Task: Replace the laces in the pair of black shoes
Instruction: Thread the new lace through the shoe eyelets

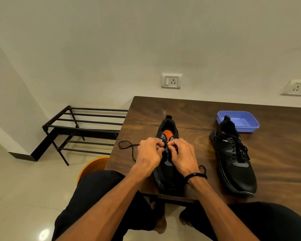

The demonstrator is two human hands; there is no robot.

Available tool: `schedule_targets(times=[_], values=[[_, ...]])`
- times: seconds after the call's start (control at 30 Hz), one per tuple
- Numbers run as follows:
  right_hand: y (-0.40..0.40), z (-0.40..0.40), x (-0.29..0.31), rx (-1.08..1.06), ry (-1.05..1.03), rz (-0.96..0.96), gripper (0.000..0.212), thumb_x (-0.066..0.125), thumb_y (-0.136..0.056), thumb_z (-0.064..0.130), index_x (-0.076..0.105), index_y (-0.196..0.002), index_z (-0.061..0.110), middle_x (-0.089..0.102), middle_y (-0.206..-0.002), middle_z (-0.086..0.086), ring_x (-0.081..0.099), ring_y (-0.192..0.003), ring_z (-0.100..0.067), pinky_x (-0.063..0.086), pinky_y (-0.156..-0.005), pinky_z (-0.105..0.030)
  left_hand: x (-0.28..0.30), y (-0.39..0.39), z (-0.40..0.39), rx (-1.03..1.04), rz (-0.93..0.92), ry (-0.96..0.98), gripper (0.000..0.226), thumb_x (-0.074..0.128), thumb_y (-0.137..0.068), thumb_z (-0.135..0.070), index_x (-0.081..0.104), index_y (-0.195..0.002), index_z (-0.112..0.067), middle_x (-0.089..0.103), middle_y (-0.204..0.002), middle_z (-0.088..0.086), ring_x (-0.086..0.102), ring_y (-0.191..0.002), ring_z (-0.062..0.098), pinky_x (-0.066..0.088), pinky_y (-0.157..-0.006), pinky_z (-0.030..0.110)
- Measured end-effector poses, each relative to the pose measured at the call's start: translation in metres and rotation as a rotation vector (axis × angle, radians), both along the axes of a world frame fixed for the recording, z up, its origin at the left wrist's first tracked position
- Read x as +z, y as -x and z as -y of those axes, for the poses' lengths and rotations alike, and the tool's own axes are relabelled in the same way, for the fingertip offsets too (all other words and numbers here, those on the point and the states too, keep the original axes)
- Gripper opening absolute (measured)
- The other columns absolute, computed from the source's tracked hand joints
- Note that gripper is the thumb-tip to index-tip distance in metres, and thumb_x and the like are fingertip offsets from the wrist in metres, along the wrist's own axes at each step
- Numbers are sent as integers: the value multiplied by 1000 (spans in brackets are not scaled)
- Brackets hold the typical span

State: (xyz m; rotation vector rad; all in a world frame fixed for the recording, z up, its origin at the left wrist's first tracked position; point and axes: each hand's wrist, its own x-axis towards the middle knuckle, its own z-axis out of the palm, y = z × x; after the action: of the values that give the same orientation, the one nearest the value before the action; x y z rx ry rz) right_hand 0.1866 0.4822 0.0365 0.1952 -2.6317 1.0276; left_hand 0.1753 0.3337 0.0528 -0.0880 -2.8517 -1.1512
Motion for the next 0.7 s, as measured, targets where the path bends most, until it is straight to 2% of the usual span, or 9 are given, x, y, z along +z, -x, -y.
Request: schedule_targets(times=[0.17, 0.27, 0.33, 0.4, 0.47, 0.5, 0.57, 0.63, 0.7], values=[[-4, 3, 1, -83, 293, 86, 23, 69, -94, 10, 55, -103, 26, 70, -88, 9, 67, -84, 1, 51, -73, -15, 4, 0, 1, 21, 15, -33, 10, 76, -92, -27, 73, -102, -24, 72, -82, -10, 67, -78, 0, 57, -79, 20], [-3, 4, 1, -121, 389, 149, 18, 70, -96, 17, 56, -105, 24, 71, -90, 11, 66, -86, 7, 51, -72, -20, 5, 0, 0, 35, -6, 4, 8, 72, -94, -34, 67, -91, -28, 70, -78, -10, 67, -76, 3, 54, -75, 25], [-4, 0, 6, -63, 357, 196, 21, 67, -98, 28, 55, -115, 30, 72, -89, 13, 65, -86, 5, 49, -73, -22, 4, 3, 0, 47, -11, 13, 10, 67, -97, -32, 62, -88, -29, 69, -82, -8, 68, -80, 10, 57, -80, 35], [-6, -5, 10, 84, 164, 204, 40, 68, -97, 37, 50, -133, 41, 70, -99, 13, 64, -92, -2, 49, -79, -23, 8, 8, 2, 60, -19, -46, 11, 61, -101, -25, 57, -91, -27, 69, -86, -5, 69, -79, 11, 61, -77, 38], [-7, -6, 12, 161, -112, 209, 52, 67, -96, 41, 47, -144, 42, 64, -119, 9, 56, -109, -14, 45, -92, -29, 22, 18, 9, 95, -44, -205, 5, 56, -104, -19, 56, -99, -20, 70, -88, -1, 72, -76, 10, 63, -74, 33], [-8, -6, 13, 157, -160, 232, 53, 66, -97, 41, 47, -147, 40, 62, -124, 7, 51, -115, -17, 44, -96, -32, 30, 25, 15, 125, -60, -317, 3, 54, -105, -17, 55, -104, -15, 72, -89, 1, 74, -75, 10, 63, -73, 31], [-7, -8, 14, 139, -127, 261, 54, 68, -97, 39, 50, -147, 36, 62, -120, 7, 47, -119, -18, 43, -96, -32, 47, 42, 29, 219, -52, -595, 13, 49, -108, -14, 55, -113, -5, 72, -96, 10, 77, -76, 14, 64, -73, 32], [-5, -12, 18, 153, -134, 273, 53, 74, -92, 40, 55, -142, 35, 61, -108, 11, 50, -115, -17, 46, -92, -31, 57, 58, 51, 427, -57, -883, 14, 46, -108, -9, 55, -117, -3, 69, -104, 15, 78, -79, 18, 64, -76, 33], [-3, -15, 22, 162, -196, 289, 53, 77, -89, 42, 57, -137, 36, 62, -107, 9, 50, -113, -17, 47, -92, -34, 54, 69, 73, 659, -142, -956, 10, 47, -108, -9, 52, -115, -6, 67, -111, 15, 78, -80, 19, 64, -76, 31]])
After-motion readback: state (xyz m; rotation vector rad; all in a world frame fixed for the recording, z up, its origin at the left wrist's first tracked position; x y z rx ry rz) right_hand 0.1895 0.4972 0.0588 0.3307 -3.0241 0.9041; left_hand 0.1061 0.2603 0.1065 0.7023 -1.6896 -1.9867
